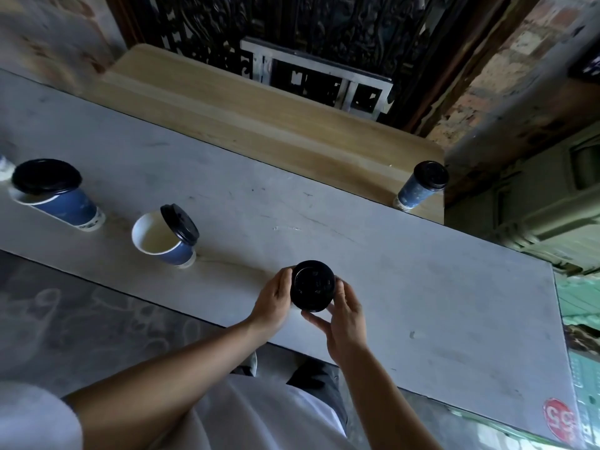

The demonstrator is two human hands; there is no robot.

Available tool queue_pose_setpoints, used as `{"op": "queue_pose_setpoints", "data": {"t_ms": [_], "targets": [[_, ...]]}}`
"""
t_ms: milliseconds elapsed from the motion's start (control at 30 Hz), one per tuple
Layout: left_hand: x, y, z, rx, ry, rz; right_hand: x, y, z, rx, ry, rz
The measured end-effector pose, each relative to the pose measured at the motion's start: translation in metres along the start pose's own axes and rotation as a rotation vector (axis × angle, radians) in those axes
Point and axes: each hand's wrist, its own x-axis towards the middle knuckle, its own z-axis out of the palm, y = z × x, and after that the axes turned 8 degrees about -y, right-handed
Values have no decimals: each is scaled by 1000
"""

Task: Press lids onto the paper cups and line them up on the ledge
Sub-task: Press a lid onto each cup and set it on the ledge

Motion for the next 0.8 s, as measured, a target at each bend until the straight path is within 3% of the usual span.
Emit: {"op": "queue_pose_setpoints", "data": {"t_ms": [167, 400, 533, 800], "targets": [[-2, 3, 1, -160, 77, -75, 0, -2, -8, 119, 22, 27], [3, 10, -5, -16, 140, -165, 0, -1, -8, 21, -64, 38], [8, 10, -7, 85, 92, -101, 1, -3, -7, 14, -56, 23], [11, 10, -10, -25, -34, 24, 10, -13, -4, 13, -40, 51]]}}
